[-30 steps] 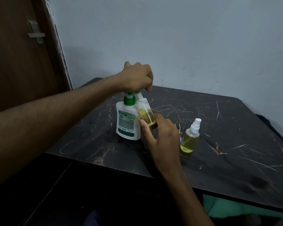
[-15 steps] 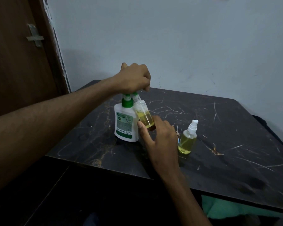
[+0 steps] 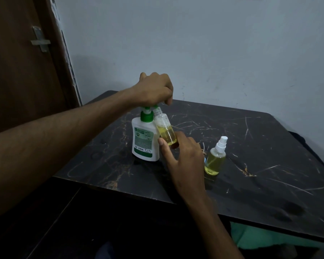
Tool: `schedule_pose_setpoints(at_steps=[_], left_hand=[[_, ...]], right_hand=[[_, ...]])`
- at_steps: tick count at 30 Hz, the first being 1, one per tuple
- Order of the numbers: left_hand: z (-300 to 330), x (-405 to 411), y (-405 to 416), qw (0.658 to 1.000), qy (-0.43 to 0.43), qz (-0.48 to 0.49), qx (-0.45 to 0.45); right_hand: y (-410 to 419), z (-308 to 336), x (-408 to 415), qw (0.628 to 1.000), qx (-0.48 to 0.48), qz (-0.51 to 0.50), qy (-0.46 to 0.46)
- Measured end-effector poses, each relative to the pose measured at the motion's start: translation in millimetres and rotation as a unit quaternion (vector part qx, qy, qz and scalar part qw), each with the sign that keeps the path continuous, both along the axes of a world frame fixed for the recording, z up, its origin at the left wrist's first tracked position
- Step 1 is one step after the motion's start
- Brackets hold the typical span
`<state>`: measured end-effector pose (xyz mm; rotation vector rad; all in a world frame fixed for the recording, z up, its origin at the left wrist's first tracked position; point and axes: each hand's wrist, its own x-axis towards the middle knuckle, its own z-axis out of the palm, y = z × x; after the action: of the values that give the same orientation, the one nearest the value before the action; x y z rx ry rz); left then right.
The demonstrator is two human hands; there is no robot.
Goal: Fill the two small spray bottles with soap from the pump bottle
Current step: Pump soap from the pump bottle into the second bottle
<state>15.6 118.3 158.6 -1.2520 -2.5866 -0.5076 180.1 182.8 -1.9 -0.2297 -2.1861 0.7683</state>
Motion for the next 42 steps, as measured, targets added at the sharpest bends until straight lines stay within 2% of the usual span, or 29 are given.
schedule_pose_setpoints(at_steps=[42], left_hand=[[-5.6,-1.4,-2.5,1.000,-0.029,0.003,0.006]], right_hand=[[2.3,-3.1,-3.4,0.999,-0.021,0.011,0.027]])
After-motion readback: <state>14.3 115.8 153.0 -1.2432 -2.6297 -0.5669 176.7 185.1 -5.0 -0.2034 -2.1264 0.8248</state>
